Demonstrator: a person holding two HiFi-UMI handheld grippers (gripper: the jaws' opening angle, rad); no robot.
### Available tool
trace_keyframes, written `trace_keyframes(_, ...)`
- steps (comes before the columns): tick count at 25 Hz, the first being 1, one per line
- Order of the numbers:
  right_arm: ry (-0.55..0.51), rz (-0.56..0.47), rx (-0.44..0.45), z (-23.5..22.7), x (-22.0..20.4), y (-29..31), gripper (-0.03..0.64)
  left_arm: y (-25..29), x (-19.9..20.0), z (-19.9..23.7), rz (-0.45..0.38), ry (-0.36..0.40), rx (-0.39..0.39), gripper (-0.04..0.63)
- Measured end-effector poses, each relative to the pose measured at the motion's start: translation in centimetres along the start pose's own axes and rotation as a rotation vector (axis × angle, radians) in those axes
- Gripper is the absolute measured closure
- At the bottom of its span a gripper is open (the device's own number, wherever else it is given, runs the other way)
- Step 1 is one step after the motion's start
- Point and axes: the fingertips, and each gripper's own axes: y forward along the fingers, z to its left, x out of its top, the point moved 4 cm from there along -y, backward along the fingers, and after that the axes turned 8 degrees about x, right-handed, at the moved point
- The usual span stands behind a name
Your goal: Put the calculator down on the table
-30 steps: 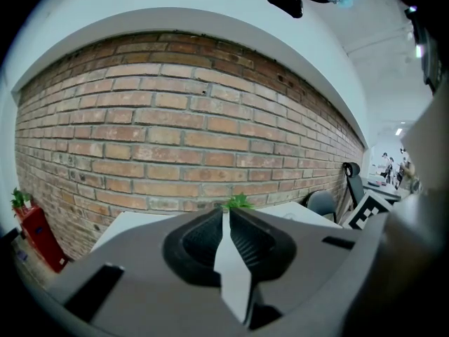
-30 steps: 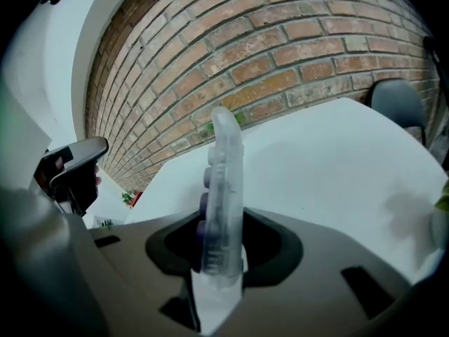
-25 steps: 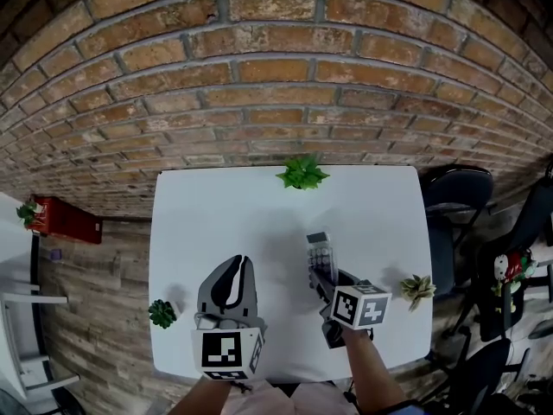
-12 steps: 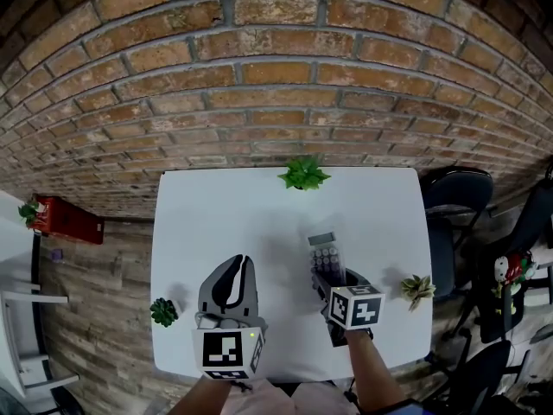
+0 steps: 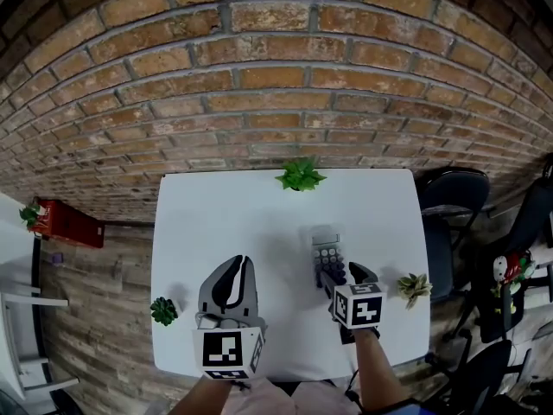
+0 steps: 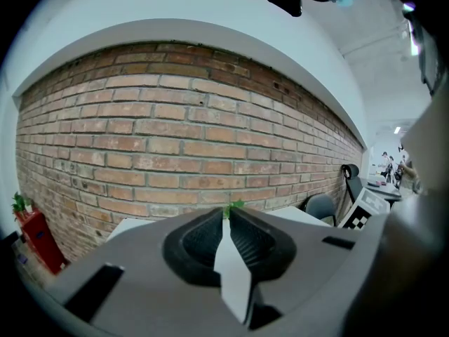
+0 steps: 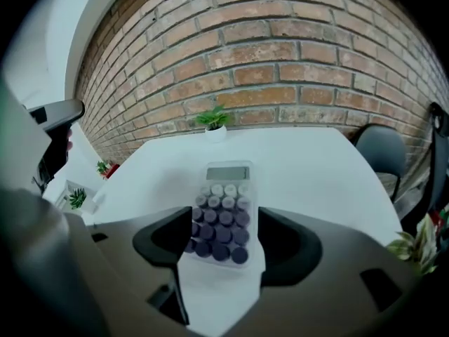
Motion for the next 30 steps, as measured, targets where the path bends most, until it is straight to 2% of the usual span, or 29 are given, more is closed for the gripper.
trace_keyframes(5, -0.013, -0.086, 0.03, 0.7, 1.7, -2.1, 0.316, -0.7, 0.9, -0.3, -0.031, -0.005, 0.003, 0.557)
trace_keyframes(10, -0.078, -0.235, 0.08, 2.9, 5.3, -5.7, 0.341, -1.7, 3.2, -0.4, -0.104, 0.011, 0.033, 0.558)
trace_keyframes(12, -0.122, -0.31, 0.095, 4.1, 7.0, -7.6, 0.374, -2.2, 4.3, -0.2, -0.143, 0.017, 0.049, 0.557)
trace_keyframes(15, -0.205, -0.43, 0.099, 5.9, 9.2, -10.7, 0.487, -3.0, 6.0, 0.1, -0.19, 0.012, 0.074, 0.558)
trace_keyframes(20, -0.296, -0.594, 0.106, 8.4, 11.8, -15.5, 0.615, -4.8, 9.1, 0.4, -0.251, -0.003, 0.103, 0.558)
trace_keyframes(24, -0.37, -0.681, 0.122, 10.1, 13.6, -18.7, 0.615, -6.2, 11.6, 0.5, -0.31, 0.004, 0.121, 0.558)
trace_keyframes(30, -0.421, -0.762, 0.135, 11.0, 15.2, -22.1, 0.617, -7.8, 13.9, 0.2, -0.362, 0.007, 0.128, 0.558)
